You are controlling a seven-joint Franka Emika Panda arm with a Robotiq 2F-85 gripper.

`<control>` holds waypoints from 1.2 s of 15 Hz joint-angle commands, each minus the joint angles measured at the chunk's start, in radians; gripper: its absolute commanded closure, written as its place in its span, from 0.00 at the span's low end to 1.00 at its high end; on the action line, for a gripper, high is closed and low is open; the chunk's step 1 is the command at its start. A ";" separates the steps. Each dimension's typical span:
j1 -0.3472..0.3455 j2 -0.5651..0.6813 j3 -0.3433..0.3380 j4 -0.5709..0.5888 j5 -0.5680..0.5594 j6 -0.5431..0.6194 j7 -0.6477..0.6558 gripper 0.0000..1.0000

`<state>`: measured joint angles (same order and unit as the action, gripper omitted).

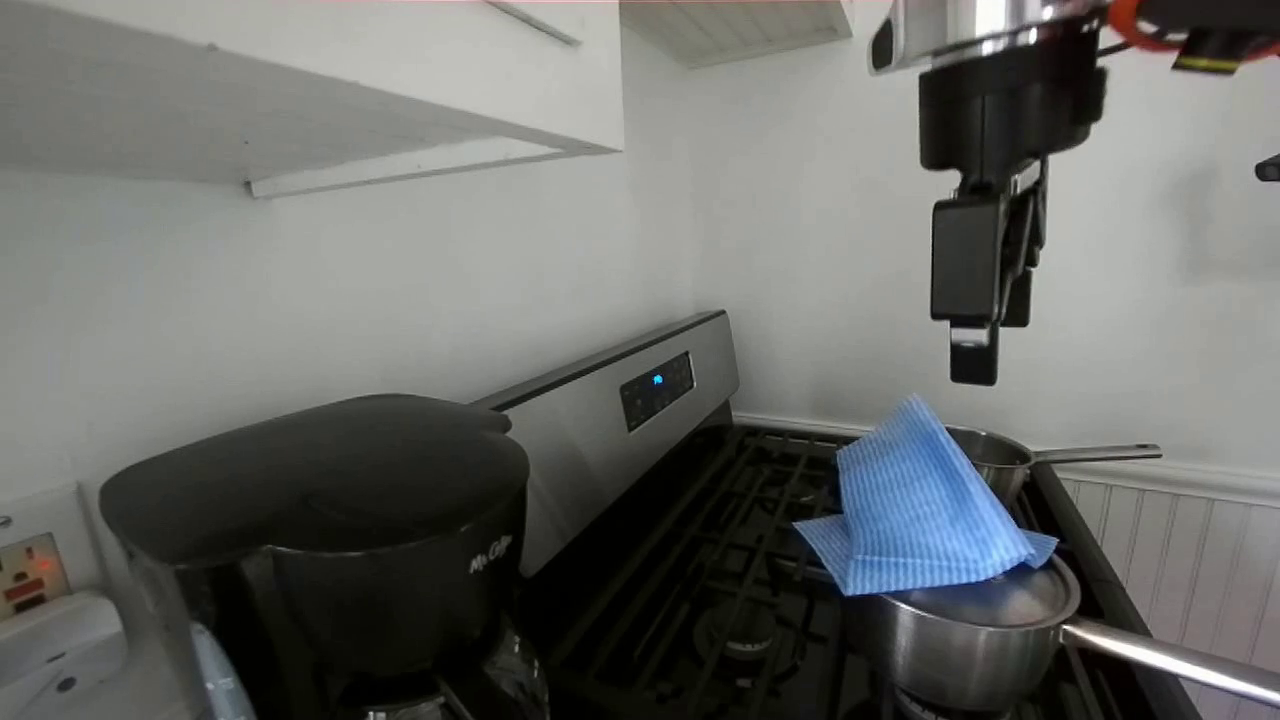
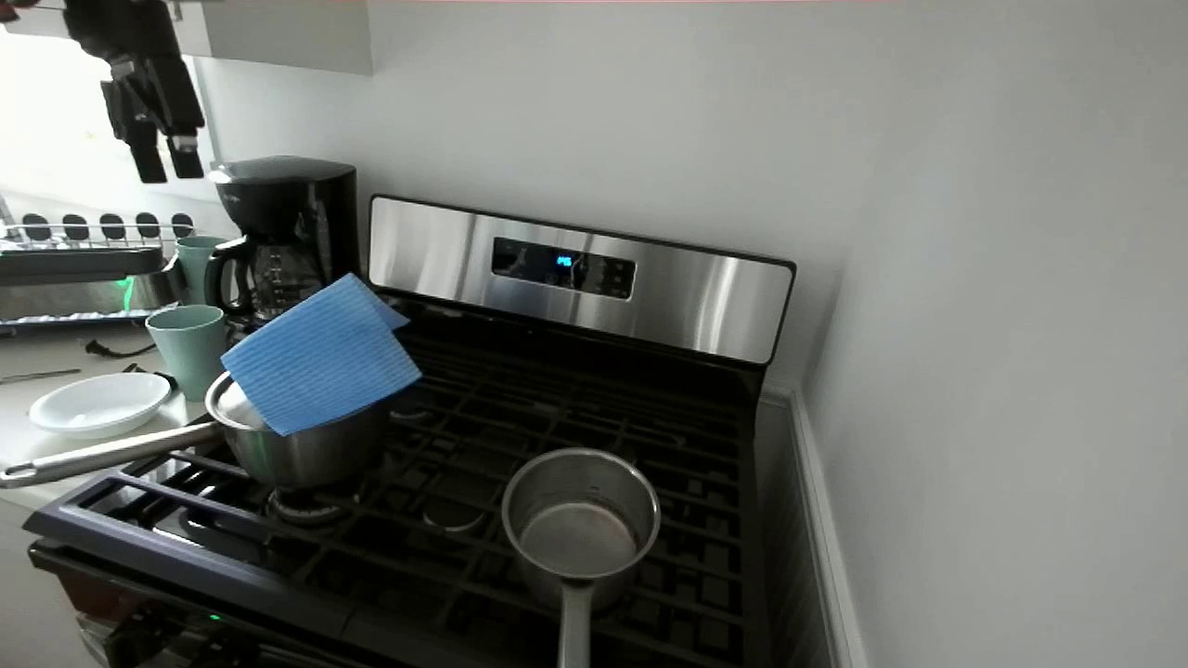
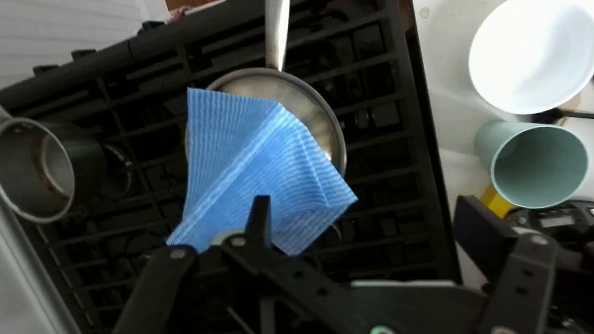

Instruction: Use the blue fabric to place the silver lid on the stove then move the pot on the left backwards

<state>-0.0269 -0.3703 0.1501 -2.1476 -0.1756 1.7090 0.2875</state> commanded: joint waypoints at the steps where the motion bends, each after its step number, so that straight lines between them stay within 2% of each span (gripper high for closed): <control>1: -0.039 0.054 -0.045 -0.030 -0.023 -0.021 0.105 0.00; 4: -0.074 0.084 -0.097 -0.080 0.001 0.006 0.171 0.00; 9: -0.094 0.140 -0.179 -0.138 0.072 0.096 0.148 0.00; 15: -0.098 0.195 -0.217 -0.202 0.133 0.272 0.148 0.00; 18: -0.100 0.214 -0.230 -0.234 0.162 0.406 0.145 0.00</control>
<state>-0.1202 -0.1677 -0.0702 -2.3499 -0.0593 2.0062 0.4260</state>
